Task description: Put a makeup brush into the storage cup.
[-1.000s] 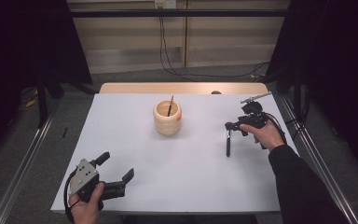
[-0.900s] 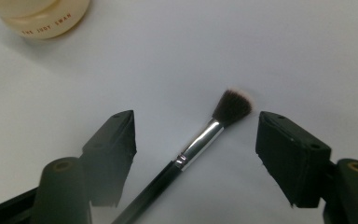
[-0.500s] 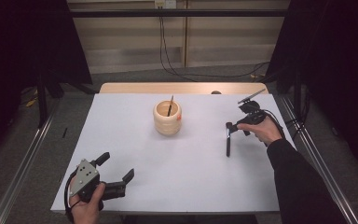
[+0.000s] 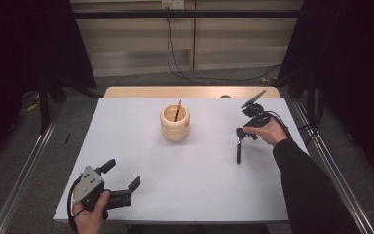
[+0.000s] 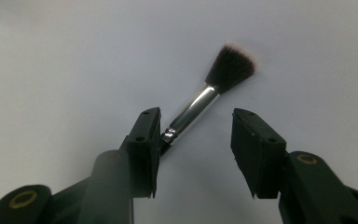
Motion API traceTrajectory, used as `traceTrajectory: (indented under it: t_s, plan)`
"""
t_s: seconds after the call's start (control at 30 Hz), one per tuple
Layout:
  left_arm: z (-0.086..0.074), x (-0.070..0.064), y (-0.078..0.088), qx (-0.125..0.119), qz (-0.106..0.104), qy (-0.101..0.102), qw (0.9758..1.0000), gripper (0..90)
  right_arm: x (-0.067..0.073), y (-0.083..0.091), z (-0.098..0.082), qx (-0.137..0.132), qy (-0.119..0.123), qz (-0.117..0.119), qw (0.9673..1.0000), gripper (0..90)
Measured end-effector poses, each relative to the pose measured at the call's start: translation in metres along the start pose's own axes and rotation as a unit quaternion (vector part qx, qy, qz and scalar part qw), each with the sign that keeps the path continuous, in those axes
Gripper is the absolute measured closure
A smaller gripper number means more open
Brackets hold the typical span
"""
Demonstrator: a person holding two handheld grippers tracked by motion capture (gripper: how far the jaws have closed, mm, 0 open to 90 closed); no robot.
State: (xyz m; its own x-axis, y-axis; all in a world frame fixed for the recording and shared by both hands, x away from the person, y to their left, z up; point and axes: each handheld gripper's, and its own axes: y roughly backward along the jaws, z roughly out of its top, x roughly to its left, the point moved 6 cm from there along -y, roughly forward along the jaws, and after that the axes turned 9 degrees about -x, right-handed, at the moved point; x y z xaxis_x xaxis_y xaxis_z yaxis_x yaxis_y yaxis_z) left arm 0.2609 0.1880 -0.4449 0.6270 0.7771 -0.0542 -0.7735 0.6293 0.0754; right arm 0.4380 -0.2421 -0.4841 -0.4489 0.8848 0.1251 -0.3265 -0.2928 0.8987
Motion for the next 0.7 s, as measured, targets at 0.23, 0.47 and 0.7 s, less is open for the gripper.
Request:
traceTrajectory:
  t_s: [0.23,0.47,0.7]
  plan:
    - [-0.002,0.001,0.0,0.007,-0.004,0.0,1.0,1.3,0.0,-0.013,-0.001,0.03,-0.011,-0.007,0.9995,59.6]
    - [-0.002,0.0,-0.002,0.007,-0.007,0.006,0.9999,1.4,-0.001,-0.02,0.002,0.036,-0.04,-0.006,0.9985,59.9]
    - [-0.004,0.001,-0.002,0.01,-0.007,0.022,0.9997,0.9,0.0,-0.029,0.0,0.054,-0.045,-0.019,0.9973,63.9]
